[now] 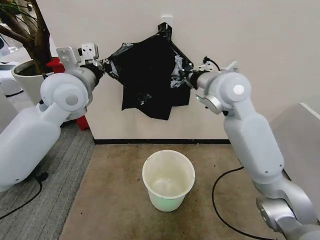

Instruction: Place the garbage bag over the trash bin.

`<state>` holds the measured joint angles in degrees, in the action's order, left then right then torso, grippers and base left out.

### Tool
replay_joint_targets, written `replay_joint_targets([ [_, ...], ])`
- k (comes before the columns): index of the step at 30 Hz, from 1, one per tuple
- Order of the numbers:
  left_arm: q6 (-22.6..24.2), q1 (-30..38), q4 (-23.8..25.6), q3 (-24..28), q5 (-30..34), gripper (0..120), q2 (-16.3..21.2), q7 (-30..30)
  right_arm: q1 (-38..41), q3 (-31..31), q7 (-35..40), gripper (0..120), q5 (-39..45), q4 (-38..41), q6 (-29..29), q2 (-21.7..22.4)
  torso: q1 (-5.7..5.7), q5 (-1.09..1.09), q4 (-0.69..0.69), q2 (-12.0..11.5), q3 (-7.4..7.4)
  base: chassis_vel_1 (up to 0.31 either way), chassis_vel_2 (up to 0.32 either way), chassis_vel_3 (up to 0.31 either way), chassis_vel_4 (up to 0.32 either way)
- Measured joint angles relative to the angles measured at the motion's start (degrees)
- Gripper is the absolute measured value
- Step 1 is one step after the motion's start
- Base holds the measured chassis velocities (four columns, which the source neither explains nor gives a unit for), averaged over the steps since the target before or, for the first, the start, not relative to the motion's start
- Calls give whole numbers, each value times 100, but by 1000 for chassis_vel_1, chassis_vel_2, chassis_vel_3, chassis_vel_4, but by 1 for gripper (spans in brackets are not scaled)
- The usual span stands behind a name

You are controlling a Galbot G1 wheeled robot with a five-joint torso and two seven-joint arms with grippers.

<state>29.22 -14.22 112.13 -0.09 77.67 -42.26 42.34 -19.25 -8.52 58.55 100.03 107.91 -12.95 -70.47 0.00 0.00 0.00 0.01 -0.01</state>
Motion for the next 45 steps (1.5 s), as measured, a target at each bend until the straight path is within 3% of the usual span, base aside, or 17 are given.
replay_joint_targets([
  [18, 13, 163, 23, 71, 86, 0, -39, -12, -480, 142, -613, 4, -524, 557, -383, 291, 0, -1, 0, 0, 0, 0, 0, 0, 0],
  [29, 35, 178, 1, 109, 67, 0, -93, -60, -145, 433, -687, 37, -1015, 869, -725, 502, 0, 0, -1, -1, 0, 0, 0, 0, 0],
  [33, 39, 223, -39, 138, 47, 0, -138, -76, 342, 1019, -752, 57, -1931, 579, -958, 354, 0, -1, 1, -2, 1, 0, 0, 0, 0],
  [39, 41, 245, -50, 153, 36, 0, -165, -94, 751, 1503, -745, 77, -3091, 151, -1436, 187, 0, -2, 1, -2, 1, 0, 0, 0, 0],
  [41, 42, 244, -51, 155, 24, 0, -195, -97, 882, 1644, -534, 87, -3061, 33, -1527, 94, 0, -1, -1, -2, 1, 0, 0, 0, 0],
  [45, 43, 238, -69, 156, -6, 0, -233, -104, 978, 1748, -312, 95, -2870, -142, -1552, -57, 0, -1, 0, -2, 1, 0, 0, 0, 0],
])
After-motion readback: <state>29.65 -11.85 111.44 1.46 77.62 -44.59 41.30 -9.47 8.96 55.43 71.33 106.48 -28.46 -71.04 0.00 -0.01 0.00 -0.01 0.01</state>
